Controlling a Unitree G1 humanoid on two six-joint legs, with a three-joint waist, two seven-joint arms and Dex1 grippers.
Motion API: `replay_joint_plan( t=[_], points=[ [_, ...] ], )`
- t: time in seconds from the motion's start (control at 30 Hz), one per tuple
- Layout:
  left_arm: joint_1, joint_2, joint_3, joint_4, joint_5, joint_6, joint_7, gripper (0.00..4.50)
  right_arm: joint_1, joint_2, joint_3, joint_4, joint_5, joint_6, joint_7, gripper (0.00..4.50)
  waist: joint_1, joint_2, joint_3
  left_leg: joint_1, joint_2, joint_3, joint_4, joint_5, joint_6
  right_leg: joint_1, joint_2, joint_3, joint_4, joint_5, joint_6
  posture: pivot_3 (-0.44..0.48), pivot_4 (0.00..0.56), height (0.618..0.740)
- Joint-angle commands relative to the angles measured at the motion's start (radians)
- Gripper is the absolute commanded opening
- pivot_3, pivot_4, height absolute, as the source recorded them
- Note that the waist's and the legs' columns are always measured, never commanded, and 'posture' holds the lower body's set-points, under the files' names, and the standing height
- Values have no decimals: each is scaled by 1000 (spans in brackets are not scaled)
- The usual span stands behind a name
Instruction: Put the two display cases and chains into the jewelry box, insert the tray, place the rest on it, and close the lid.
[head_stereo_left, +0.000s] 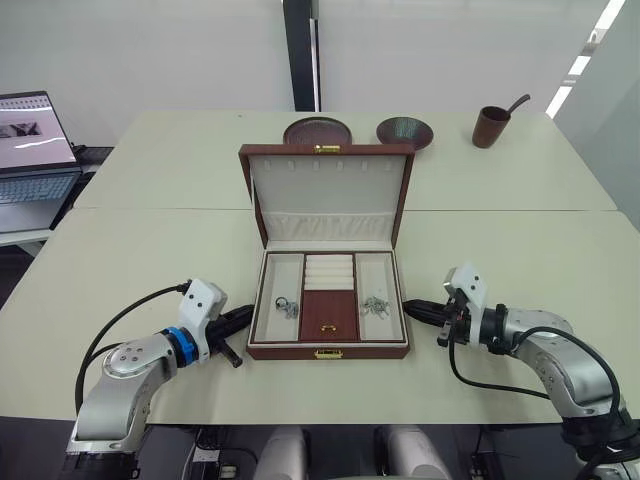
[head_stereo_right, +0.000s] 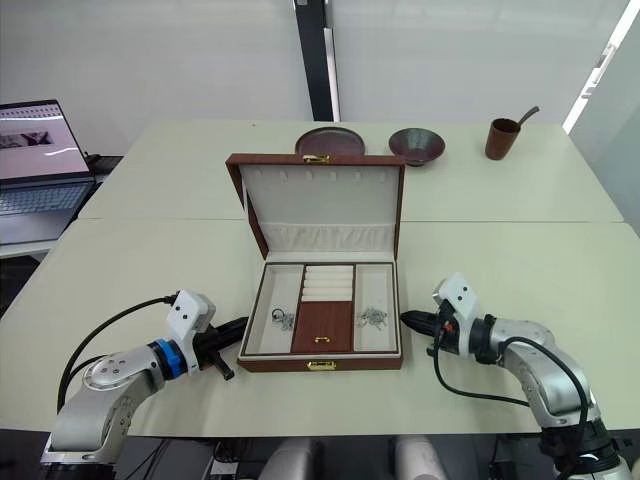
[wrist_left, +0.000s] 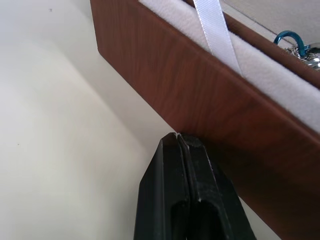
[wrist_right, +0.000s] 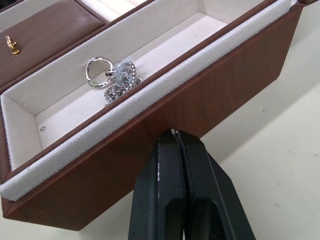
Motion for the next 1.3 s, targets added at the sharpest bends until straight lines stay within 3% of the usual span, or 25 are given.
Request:
replay_joint_plan(
  t=[0.03,0.27,0.53,0.73,0.97,1.3],
  points=[
    [-6,3,51,-3,-61,-98,-47,0,-13,-36,-25,4,54,-21,66,13,1,-2,1,0,0,0,0,0,0,0,0,0,0,0,0,0,150,740],
    [129,0,255,-70,-205,-154,-50,0,-158,-66,-70,220,42,-119,110,13,-11,-4,3,0,1,1,0,0,0,-1,0,1,0,0,0,0,150,740],
    [447,-83,383,-435,-384,-126,26,0,-396,-69,-73,561,-23,-305,172,13,-3,-5,5,0,3,1,0,0,0,-1,-3,2,0,0,0,0,150,740],
    [631,-231,385,-588,-429,-242,44,0,-605,-55,-61,873,-84,-439,222,13,-2,-5,6,0,2,5,0,0,0,-1,-1,1,-1,0,-1,0,150,740],
    [795,-381,326,-692,-366,-412,30,0,-784,-14,-50,1167,-156,-588,255,13,-8,-6,7,-1,0,9,0,-1,2,-1,0,4,-2,-1,-1,0,150,740],
    [884,-397,260,-677,-314,-535,-8,0,-938,42,-65,1350,-210,-701,260,13,-23,-6,7,-1,1,12,0,-1,2,-3,1,7,-1,-1,-2,0,150,740]
  ],
)
